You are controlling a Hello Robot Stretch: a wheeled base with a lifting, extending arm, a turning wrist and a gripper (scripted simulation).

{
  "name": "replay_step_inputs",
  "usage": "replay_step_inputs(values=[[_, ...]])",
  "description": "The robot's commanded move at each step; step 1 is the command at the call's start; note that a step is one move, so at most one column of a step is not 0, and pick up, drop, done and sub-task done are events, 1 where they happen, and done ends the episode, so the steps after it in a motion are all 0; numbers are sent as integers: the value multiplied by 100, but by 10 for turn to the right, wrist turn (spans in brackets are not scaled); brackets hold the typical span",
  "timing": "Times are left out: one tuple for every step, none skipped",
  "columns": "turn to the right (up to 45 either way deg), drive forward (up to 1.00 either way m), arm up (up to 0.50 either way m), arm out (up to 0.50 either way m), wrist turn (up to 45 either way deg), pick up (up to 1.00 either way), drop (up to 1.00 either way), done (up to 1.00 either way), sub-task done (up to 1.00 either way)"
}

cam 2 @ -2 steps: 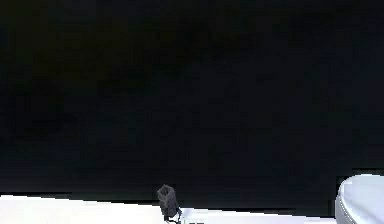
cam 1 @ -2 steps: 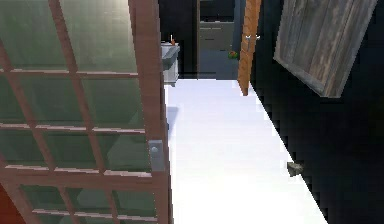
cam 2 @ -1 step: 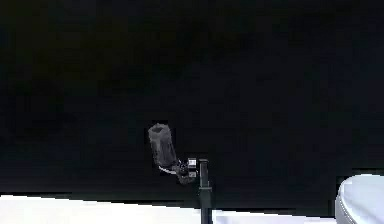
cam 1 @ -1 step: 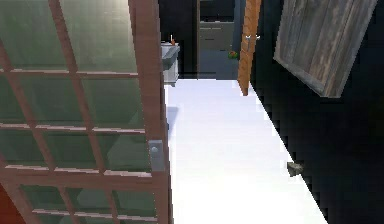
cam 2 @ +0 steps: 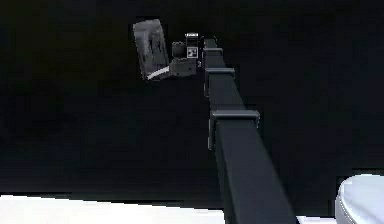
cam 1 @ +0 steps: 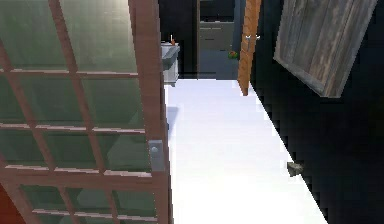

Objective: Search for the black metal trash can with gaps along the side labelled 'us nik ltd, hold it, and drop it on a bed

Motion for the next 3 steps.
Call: replay_step_inputs(values=[[0,0,0,0,-450,0,0,0,0],[0,0,0,0,-450,0,0,0,0],[0,0,0,0,-120,0,0,0,0]])
